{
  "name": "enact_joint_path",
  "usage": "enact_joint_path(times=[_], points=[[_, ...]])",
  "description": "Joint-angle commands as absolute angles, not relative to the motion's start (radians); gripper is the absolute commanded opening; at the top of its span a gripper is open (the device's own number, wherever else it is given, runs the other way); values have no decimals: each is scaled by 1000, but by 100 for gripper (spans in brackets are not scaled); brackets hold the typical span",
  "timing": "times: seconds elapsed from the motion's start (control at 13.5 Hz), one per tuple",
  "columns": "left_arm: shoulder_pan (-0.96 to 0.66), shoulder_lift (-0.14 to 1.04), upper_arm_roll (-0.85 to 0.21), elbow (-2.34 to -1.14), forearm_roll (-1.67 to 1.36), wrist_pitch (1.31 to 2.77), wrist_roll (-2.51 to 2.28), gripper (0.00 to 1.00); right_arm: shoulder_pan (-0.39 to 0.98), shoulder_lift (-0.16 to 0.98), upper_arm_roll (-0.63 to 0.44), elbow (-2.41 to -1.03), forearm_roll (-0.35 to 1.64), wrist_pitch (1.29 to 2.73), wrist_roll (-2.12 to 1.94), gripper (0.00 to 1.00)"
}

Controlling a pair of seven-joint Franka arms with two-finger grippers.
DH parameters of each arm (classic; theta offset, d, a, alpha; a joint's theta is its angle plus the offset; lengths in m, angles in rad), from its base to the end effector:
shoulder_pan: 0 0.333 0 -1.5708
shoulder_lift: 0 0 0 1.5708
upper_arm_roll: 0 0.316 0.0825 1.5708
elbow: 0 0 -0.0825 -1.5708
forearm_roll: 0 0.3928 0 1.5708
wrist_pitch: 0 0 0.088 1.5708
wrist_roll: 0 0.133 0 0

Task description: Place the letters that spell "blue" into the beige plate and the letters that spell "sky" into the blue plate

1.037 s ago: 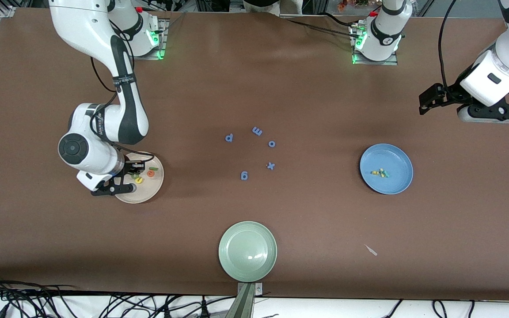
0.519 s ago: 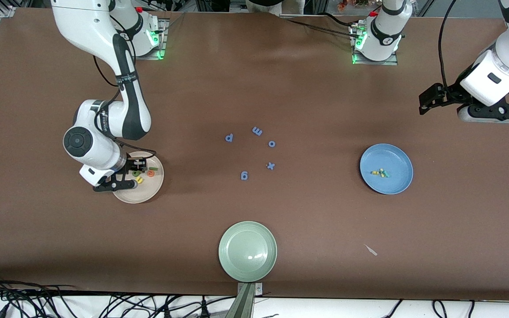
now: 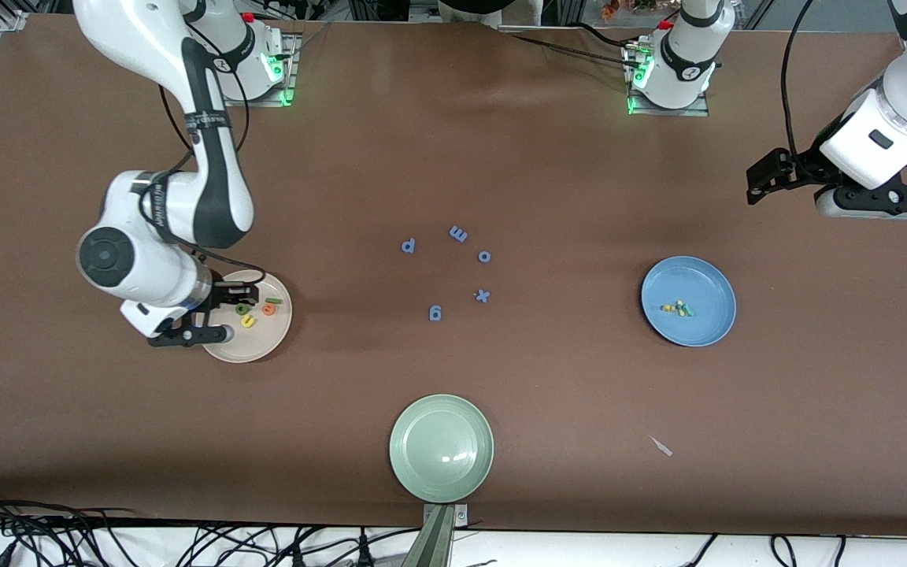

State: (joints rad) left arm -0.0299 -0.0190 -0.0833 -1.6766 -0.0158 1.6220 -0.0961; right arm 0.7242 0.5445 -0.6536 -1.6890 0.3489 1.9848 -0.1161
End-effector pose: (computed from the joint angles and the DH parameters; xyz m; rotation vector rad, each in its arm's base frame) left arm 0.5543 -0.0654 0.5626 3.1306 -0.0250 -0.0578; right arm 0.6472 0.1120 0.2928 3.1210 0.1163 -0.1904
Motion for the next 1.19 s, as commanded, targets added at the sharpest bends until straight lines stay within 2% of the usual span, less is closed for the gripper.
enact_joint_path(times=[0.0,0.15,0.44,0.59,0.89,1.11], points=[[-28,-18,-84,-1657,-40,1600,-78,100,727,529,-702,-1562,301,1814,-109,100],[-29,-18,-86,-1655,-40,1600,-78,100,738,528,-730,-1490,290,1712,-88,100],[-29,-18,-86,-1655,-40,1600,-78,100,712,385,-681,-1480,161,1632,-69,100],[-29,-18,-86,-1655,-40,1600,-78,100,622,321,-582,-1480,105,1608,-69,100],[-29,-17,-86,-1655,-38,1600,-78,100,317,195,-257,-1483,25,1551,-67,100],[-29,-17,-86,-1655,-40,1600,-78,100,227,117,-181,-1509,14,1496,-68,100]])
